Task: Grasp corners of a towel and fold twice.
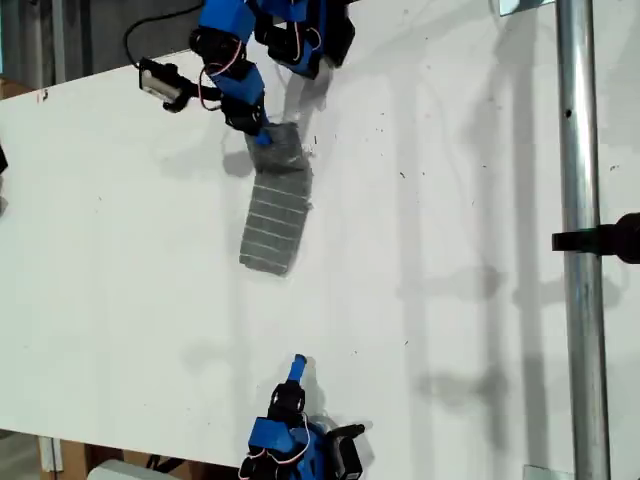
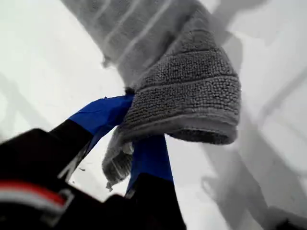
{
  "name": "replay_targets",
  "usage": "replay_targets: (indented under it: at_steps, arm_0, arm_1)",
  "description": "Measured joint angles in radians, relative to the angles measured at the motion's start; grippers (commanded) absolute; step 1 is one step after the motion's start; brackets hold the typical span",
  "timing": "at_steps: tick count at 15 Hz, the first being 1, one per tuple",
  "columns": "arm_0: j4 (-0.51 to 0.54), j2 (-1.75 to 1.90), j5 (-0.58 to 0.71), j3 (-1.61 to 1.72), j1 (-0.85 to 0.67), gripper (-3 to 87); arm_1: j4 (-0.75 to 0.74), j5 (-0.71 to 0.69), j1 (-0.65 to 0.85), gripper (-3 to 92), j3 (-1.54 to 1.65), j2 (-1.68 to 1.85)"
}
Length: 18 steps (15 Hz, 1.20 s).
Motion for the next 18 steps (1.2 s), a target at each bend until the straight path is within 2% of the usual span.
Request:
replay_targets:
  at_steps: [2,5,6,7,10,12,15,18]
  arm_0:
    - [0.000,0.000,0.000,0.000,0.000,-0.9]
    - [0.000,0.000,-0.002,0.000,0.000,-0.9]
    - [0.000,0.000,-0.002,0.000,0.000,-0.9]
    - [0.002,0.000,-0.002,0.000,0.003,-0.9]
    - [0.002,0.000,-0.005,0.000,0.009,-0.6]
    - [0.002,0.000,-0.005,0.000,0.009,-0.4]
    - [0.002,0.000,-0.005,0.000,0.009,-0.4]
    - [-0.002,0.000,-0.005,0.008,0.009,-0.6]
  arm_1:
    - [-0.365,-0.028,-0.041,-0.2,-0.089,-0.293]
    - [-0.641,-0.051,-0.060,-0.2,-0.278,-0.667]
    - [-0.698,-0.072,-0.063,24.1,-0.328,-0.753]
    - [-0.724,-0.092,-0.067,59.0,-0.379,-0.827]
    - [-0.818,-0.186,-0.091,59.0,-0.462,-0.828]
    - [-0.795,-0.225,-0.066,59.0,-0.463,-0.741]
    - [-0.647,-0.230,-0.012,58.8,-0.459,-0.586]
    - [-0.471,-0.156,0.061,58.8,-0.172,-0.239]
